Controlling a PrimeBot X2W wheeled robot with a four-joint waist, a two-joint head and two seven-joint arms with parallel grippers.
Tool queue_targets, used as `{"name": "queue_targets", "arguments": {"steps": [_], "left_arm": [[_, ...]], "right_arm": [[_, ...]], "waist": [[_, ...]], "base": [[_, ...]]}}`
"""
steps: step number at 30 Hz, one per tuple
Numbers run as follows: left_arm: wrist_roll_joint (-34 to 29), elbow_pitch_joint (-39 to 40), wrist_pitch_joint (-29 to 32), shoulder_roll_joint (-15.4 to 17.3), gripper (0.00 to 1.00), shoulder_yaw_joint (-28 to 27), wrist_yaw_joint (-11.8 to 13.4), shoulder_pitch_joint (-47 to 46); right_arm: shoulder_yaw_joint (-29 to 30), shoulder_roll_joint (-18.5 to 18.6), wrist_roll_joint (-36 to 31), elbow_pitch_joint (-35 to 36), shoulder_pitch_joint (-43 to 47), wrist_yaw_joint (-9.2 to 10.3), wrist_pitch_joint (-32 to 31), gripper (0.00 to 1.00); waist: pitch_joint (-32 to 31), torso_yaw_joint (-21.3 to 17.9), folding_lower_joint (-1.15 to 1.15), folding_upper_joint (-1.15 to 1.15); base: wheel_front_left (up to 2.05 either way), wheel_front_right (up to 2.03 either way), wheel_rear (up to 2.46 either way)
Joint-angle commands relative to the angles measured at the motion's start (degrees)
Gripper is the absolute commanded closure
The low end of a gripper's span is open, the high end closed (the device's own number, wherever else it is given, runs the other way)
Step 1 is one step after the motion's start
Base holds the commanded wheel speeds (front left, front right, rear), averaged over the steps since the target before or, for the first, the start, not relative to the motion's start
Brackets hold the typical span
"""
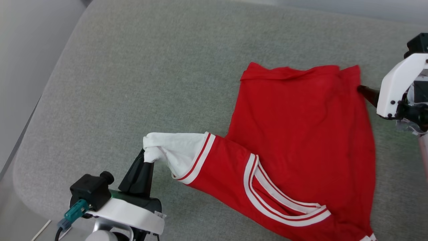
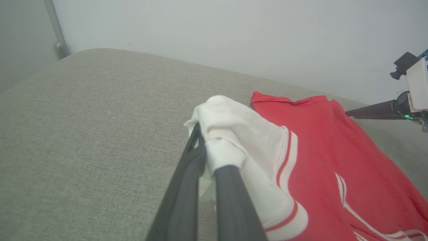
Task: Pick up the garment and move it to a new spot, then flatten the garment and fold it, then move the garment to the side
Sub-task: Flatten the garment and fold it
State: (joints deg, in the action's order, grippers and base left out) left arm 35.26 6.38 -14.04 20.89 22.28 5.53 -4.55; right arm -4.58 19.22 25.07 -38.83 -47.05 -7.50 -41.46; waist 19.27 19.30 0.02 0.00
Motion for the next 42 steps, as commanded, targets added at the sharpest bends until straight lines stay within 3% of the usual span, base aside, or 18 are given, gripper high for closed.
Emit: {"name": "queue_targets", "arguments": {"steps": [1,8,9,10,11,15,24,35,42], "left_arm": [[-0.2,-0.4,-0.4,-0.5,1.0,0.1,-0.5,-1.1],[-0.3,-3.0,-0.9,-1.6,1.0,-0.5,-2.0,-2.1],[-0.3,-3.2,-0.9,-1.7,1.0,-0.6,-2.2,-2.1],[-0.4,-3.5,-0.9,-1.8,1.0,-0.7,-2.3,-2.0],[-0.5,-3.8,-1.0,-1.9,1.0,-0.7,-2.4,-2.0],[-0.5,-4.7,-1.1,-2.1,1.0,-1.0,-2.6,-1.3],[0.3,-5.7,-0.6,-0.3,1.0,-2.3,-1.7,1.4],[2.7,-6.5,1.7,2.5,1.0,-5.2,0.9,7.4],[5.5,-9.4,3.0,3.8,1.0,-7.6,2.2,11.8]], "right_arm": [[-0.6,-0.4,-0.5,-1.3,-1.4,0.02,-0.5,0.0],[-1.9,-2.3,-1.6,-13.6,0.1,0.05,-9.7,0.0],[-1.8,-2.6,-1.9,-14.9,0.2,0.05,-10.8,0.3],[-1.8,-2.9,-2.2,-15.7,0.1,0.05,-11.2,0.84],[-1.6,-3.1,-2.1,-16.4,-0.2,0.05,-11.4,1.0],[-1.5,-3.1,-2.7,-15.5,-3.7,0.03,-8.5,1.0],[-2.8,2.5,-1.0,-8.7,-8.3,0.03,-4.8,1.0],[2.4,7.2,2.5,2.9,8.5,0.03,-4.4,1.0],[12.1,4.7,2.9,14.5,29.5,0.04,-5.0,1.0]], "waist": [[2.9,2.4,-0.02,0.0],[3.5,2.7,-0.02,0.0],[3.4,2.7,-0.02,0.0],[3.2,2.7,-0.02,0.0],[3.0,2.7,-0.02,0.0],[2.0,2.3,-0.02,0.0],[-3.5,-1.3,-0.02,0.0],[-11.5,-8.7,-0.02,0.0],[-15.3,-14.2,-0.02,0.0]], "base": [[0.0,0.0,0.0],[0.0,0.0,0.0],[0.0,0.0,0.0],[0.0,0.0,0.0],[0.0,0.0,0.0],[0.0,0.0,0.0],[0.0,0.0,0.0],[0.0,0.0,0.0],[0.0,0.0,0.0]]}}
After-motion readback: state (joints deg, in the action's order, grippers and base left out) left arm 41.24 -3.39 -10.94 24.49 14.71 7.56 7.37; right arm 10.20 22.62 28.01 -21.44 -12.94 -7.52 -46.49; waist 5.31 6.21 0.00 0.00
